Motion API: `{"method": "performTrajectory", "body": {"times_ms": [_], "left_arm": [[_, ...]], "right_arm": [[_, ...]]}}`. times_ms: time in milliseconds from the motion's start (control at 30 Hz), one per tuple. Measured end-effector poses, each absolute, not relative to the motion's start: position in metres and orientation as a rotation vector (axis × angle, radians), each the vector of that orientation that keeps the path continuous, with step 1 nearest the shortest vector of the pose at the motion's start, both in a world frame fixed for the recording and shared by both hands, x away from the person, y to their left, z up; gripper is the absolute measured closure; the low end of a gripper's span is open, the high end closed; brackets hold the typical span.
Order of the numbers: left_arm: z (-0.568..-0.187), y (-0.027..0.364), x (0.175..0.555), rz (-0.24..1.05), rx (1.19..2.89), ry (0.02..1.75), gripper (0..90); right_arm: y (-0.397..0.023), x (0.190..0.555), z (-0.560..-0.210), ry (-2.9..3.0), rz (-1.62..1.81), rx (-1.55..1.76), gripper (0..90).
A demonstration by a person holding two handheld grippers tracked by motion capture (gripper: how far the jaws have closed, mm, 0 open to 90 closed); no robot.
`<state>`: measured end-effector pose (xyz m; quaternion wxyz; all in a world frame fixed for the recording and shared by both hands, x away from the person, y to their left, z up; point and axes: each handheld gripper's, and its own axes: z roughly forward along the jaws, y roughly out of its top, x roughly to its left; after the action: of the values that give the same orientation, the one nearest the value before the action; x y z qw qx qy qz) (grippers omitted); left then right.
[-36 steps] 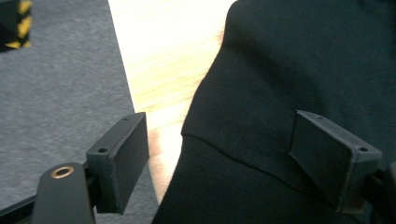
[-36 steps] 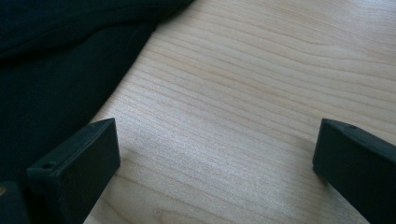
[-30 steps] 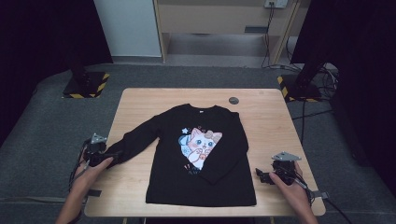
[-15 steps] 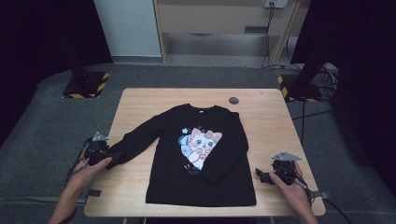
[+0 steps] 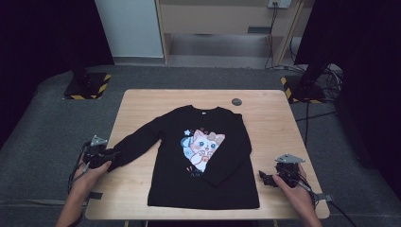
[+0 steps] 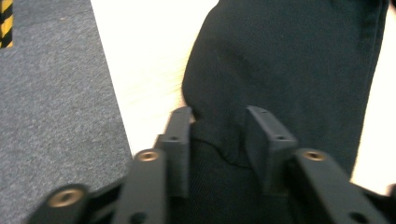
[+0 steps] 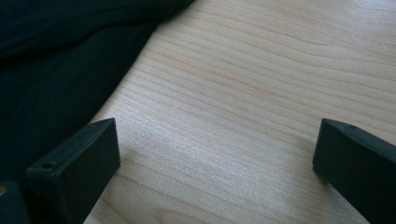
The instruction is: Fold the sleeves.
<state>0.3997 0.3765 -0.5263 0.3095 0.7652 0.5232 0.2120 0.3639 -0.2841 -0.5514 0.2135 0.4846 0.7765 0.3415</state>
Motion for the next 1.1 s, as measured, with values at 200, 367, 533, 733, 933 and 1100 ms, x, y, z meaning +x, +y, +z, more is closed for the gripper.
{"method": "performTrajectory", "body": {"times_ms": [200,367,533,733,933,1100], "left_arm": [[-0.527,0.373,0.396,0.611,1.963,1.44,81.4],[-0.517,0.377,0.391,0.698,1.873,1.452,81.9],[-0.497,0.38,0.391,0.769,1.839,1.429,81.8],[-0.479,0.376,0.395,0.796,1.837,1.407,81.8],[-0.464,0.354,0.393,0.786,1.84,1.335,82.0],[-0.46,0.325,0.386,0.743,1.868,1.264,82.2]], "right_arm": [[-0.284,0.364,-0.551,2.155,0.947,1.345,0.8],[-0.284,0.364,-0.551,2.155,0.948,1.345,0.8],[-0.284,0.364,-0.551,2.153,0.947,1.346,0.7],[-0.284,0.364,-0.551,2.152,0.946,1.347,0.7],[-0.284,0.364,-0.551,2.152,0.946,1.347,0.7],[-0.284,0.364,-0.551,2.152,0.946,1.347,0.7]]}}
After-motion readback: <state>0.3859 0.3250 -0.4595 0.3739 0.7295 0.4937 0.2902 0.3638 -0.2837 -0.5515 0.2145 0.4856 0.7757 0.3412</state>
